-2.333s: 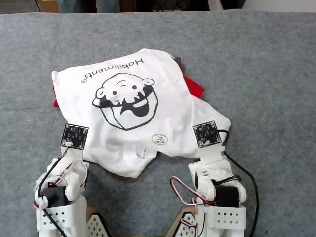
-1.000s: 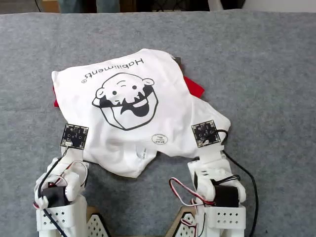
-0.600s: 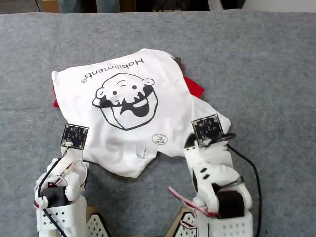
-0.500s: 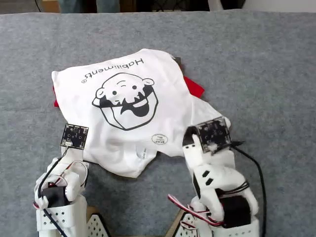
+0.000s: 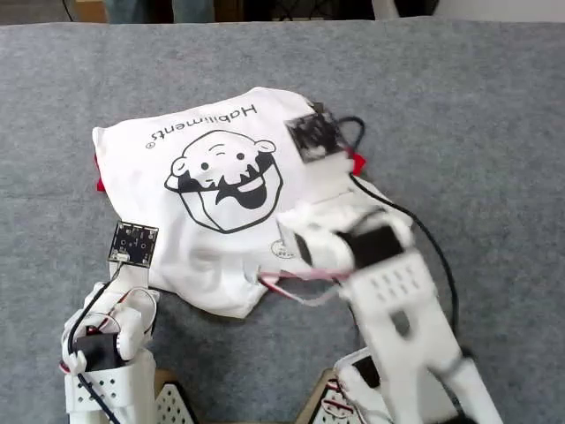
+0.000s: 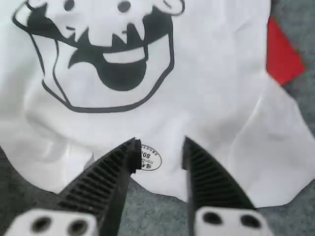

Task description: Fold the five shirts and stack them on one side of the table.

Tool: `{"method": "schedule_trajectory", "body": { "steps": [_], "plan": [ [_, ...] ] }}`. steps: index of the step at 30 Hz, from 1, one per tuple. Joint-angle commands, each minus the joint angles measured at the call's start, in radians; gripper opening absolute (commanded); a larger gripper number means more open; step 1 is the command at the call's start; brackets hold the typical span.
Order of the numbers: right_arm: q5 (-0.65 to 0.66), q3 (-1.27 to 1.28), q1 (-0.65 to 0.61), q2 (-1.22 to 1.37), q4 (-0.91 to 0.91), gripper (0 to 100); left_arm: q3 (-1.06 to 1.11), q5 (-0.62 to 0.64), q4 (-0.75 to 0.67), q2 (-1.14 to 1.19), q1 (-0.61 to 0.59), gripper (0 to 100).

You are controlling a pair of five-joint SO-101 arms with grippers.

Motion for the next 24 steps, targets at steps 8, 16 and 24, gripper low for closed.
{"method": "schedule_trajectory", "body": {
  "steps": [8, 16, 24],
  "plan": [
    [-0.041, -0.097, -0.051, 0.492, -0.147, 23.0, 0.013, -0.005, -0.012, -0.002, 0.002, 3],
    [-0.044, -0.174, -0.049, 0.507, -0.043, 1.5, 0.013, -0.005, -0.012, -0.002, 0.002, 3],
    [-0.040, -0.363, 0.048, 0.277, 0.298, 1.3, 0.013, -0.005, -0.012, -0.002, 0.002, 3]
  ]
}}
